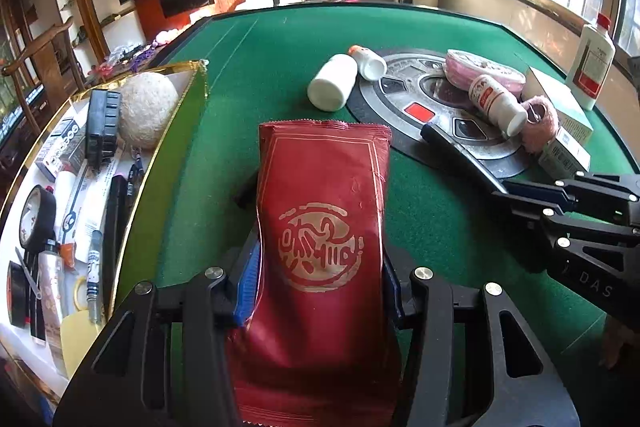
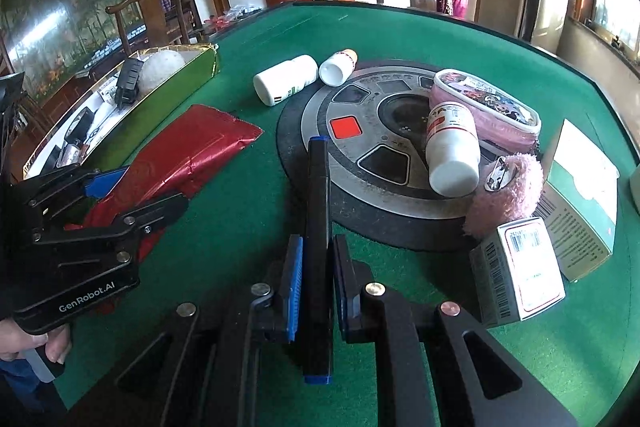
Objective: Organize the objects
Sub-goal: 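Grasp the black marker with the right tool while the left tool holds the red packet, then carry the red packet and black marker over the gold tray with both tools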
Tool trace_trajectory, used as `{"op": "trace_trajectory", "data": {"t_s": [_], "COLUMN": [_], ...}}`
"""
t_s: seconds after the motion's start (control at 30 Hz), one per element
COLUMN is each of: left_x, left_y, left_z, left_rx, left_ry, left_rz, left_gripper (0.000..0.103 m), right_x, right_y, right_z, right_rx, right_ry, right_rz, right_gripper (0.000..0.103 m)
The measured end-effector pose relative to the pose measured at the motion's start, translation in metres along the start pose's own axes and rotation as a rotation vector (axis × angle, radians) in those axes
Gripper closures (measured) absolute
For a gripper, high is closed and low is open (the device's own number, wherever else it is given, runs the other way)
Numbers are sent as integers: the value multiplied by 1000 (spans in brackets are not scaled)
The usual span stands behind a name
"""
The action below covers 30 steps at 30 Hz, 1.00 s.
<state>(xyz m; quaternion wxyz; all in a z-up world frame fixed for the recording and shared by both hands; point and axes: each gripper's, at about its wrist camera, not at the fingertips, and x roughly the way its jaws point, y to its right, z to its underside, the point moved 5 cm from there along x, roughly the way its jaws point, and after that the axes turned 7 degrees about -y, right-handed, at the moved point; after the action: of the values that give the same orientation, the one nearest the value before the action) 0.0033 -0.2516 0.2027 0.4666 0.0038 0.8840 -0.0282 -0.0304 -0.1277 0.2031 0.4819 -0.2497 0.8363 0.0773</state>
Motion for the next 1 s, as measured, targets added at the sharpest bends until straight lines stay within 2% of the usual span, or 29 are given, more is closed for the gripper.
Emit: {"op": "trace_trajectory", "data": {"t_s": [0.17, 0.4, 0.77, 1.0], "left_x": [-6, -9, -24, -48], "left_y": [-4, -4, -9, -28], "left_z": [-1, -2, -2, 3], "left_rx": [0, 0, -35, -111], "left_ry": [31, 48, 99, 151], "left_rz": [-48, -63, -61, -38], "left_gripper": [53, 53, 53, 53], "right_x": [1, -3, -17, -31], "right_y": [-5, -11, -18, -32], "right_z": [0, -2, -6, -5], "right_rx": [4, 7, 33, 63], "right_ry": [2, 12, 56, 92], "right_rz": [-24, -54, -84, -135], "right_gripper": [90, 90, 90, 90]}}
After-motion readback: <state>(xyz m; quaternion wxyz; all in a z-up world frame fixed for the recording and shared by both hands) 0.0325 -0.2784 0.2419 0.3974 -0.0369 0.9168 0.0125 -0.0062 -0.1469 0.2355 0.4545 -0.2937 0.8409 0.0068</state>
